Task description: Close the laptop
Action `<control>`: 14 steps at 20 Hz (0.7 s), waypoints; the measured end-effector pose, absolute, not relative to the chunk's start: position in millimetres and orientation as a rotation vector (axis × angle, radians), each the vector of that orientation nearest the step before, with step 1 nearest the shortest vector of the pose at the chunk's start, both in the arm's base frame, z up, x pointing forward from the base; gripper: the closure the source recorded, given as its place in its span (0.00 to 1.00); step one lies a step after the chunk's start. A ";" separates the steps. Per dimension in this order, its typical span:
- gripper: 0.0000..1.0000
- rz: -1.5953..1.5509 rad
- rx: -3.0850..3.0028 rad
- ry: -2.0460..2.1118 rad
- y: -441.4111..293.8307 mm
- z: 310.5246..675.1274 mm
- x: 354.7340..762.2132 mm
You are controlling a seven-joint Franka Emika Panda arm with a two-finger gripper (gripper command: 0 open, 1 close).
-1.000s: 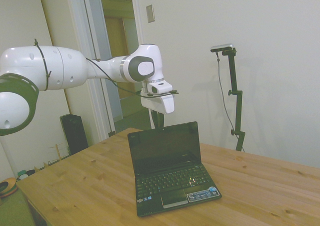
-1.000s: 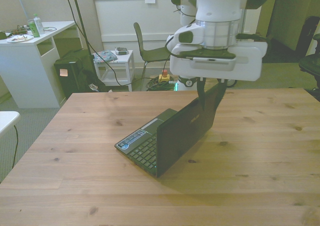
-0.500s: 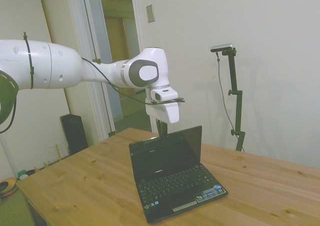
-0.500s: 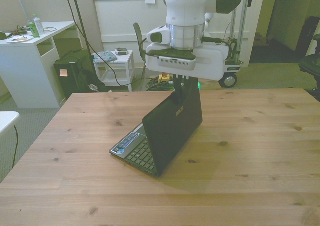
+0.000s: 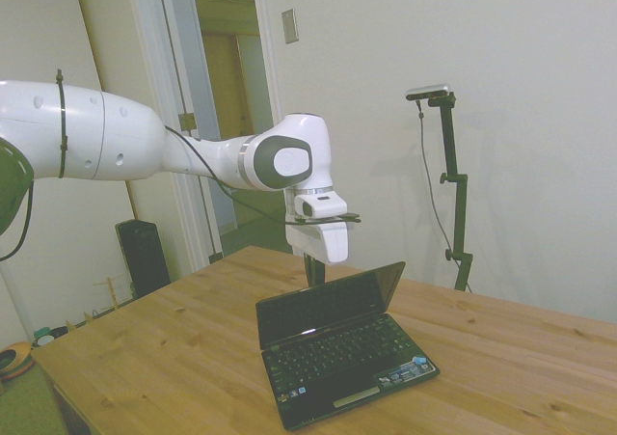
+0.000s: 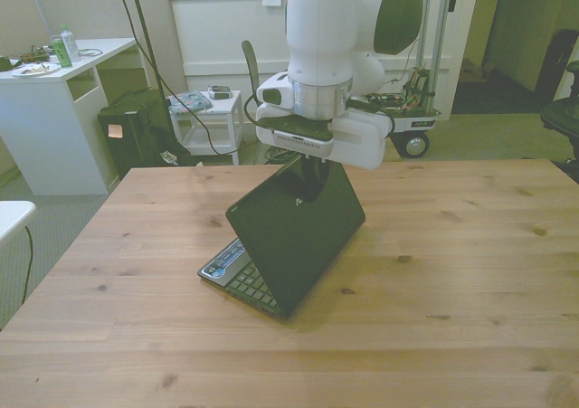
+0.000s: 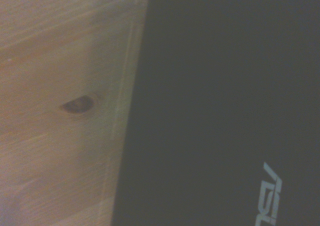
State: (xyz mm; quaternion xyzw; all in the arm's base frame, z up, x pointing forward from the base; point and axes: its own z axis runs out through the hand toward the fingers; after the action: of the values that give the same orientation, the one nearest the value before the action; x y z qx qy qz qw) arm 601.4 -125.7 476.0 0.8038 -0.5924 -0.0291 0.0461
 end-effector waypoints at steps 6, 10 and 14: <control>1.00 -0.104 2.427 -1.797 -129.4 458.5 592.9; 1.00 -0.122 2.392 -1.801 -132.2 439.6 591.2; 1.00 -0.141 2.370 -1.803 -136.4 423.4 594.2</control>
State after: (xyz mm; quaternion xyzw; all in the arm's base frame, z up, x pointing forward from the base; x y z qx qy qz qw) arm 594.2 -136.4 423.4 0.7925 -0.6027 -0.0471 0.0800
